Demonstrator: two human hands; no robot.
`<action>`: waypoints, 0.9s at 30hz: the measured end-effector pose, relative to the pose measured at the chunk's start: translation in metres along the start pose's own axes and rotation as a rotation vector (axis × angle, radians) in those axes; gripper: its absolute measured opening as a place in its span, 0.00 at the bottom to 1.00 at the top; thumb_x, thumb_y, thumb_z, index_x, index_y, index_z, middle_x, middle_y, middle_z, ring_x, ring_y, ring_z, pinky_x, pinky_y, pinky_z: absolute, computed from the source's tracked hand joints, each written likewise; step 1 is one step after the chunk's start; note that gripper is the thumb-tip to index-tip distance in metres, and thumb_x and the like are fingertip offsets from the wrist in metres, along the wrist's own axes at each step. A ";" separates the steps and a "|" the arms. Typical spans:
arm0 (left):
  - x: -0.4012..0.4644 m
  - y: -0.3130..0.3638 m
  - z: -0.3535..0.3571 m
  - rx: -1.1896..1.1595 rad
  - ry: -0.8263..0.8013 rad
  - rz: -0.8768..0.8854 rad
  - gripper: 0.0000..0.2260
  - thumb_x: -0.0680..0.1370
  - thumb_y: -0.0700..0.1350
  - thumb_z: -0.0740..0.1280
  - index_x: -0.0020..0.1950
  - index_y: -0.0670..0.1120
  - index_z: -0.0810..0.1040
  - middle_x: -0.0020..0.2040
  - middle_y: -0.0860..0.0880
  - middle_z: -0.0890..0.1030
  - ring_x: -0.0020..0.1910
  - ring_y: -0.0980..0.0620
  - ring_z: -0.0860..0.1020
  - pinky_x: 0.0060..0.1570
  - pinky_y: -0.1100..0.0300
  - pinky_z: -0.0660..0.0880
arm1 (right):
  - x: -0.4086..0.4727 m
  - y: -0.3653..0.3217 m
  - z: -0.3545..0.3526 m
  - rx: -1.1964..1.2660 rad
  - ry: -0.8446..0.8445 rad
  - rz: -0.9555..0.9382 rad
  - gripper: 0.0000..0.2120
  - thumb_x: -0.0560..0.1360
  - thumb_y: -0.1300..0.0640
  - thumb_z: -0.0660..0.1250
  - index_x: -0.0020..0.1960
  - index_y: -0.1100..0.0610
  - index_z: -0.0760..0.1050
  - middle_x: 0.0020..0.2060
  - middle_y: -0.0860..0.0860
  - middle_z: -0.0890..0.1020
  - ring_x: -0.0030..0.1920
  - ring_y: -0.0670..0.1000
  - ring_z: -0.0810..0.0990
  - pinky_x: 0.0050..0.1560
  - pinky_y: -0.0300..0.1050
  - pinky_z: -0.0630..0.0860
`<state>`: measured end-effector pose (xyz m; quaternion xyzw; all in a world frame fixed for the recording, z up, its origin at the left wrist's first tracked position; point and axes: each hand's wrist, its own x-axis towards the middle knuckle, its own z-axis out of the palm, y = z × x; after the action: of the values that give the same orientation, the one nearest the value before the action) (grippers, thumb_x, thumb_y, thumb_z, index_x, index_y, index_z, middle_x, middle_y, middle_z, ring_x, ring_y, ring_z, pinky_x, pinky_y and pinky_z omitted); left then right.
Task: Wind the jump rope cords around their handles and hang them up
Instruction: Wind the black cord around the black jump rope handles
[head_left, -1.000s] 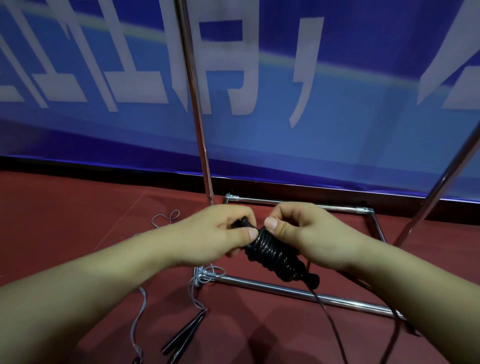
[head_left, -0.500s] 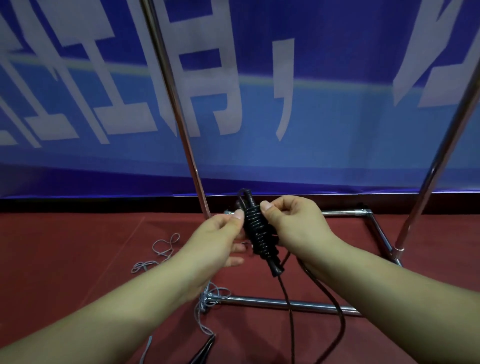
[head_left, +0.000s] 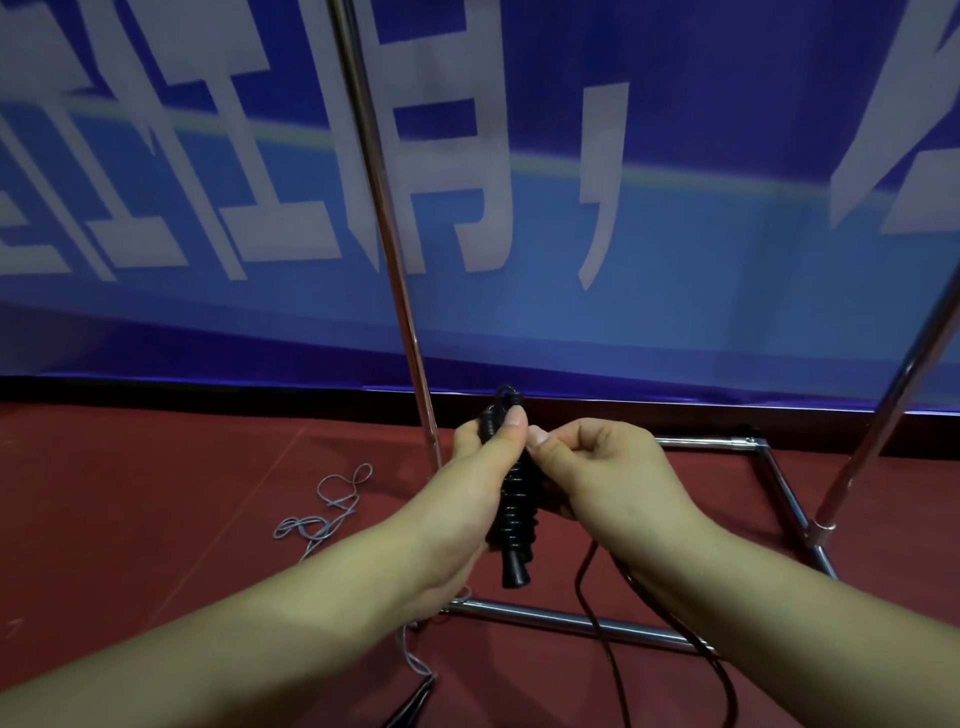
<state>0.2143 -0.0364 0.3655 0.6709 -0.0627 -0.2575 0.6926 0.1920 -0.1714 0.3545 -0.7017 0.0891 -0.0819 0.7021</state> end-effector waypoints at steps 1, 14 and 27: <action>0.000 0.000 -0.001 0.003 0.007 0.002 0.24 0.76 0.67 0.62 0.69 0.57 0.70 0.62 0.51 0.82 0.63 0.52 0.80 0.70 0.44 0.70 | 0.000 -0.001 -0.001 0.008 -0.016 0.007 0.15 0.76 0.51 0.72 0.40 0.64 0.79 0.33 0.60 0.83 0.35 0.53 0.80 0.50 0.62 0.81; 0.008 0.004 -0.005 -0.016 0.140 -0.013 0.29 0.70 0.74 0.56 0.44 0.54 0.87 0.47 0.44 0.82 0.45 0.45 0.79 0.41 0.52 0.76 | 0.005 -0.015 -0.020 -0.108 -0.249 0.116 0.18 0.72 0.48 0.74 0.36 0.62 0.76 0.31 0.56 0.77 0.28 0.51 0.72 0.32 0.44 0.73; -0.008 0.011 -0.006 -0.048 -0.040 -0.034 0.31 0.74 0.69 0.60 0.52 0.41 0.81 0.41 0.42 0.79 0.35 0.48 0.76 0.34 0.54 0.74 | 0.005 -0.021 -0.037 -0.089 -0.562 0.116 0.14 0.73 0.48 0.67 0.41 0.59 0.80 0.29 0.51 0.71 0.30 0.47 0.68 0.36 0.42 0.67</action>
<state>0.2130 -0.0279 0.3779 0.6497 -0.0589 -0.2843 0.7026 0.1885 -0.2085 0.3754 -0.7205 -0.0654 0.1602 0.6715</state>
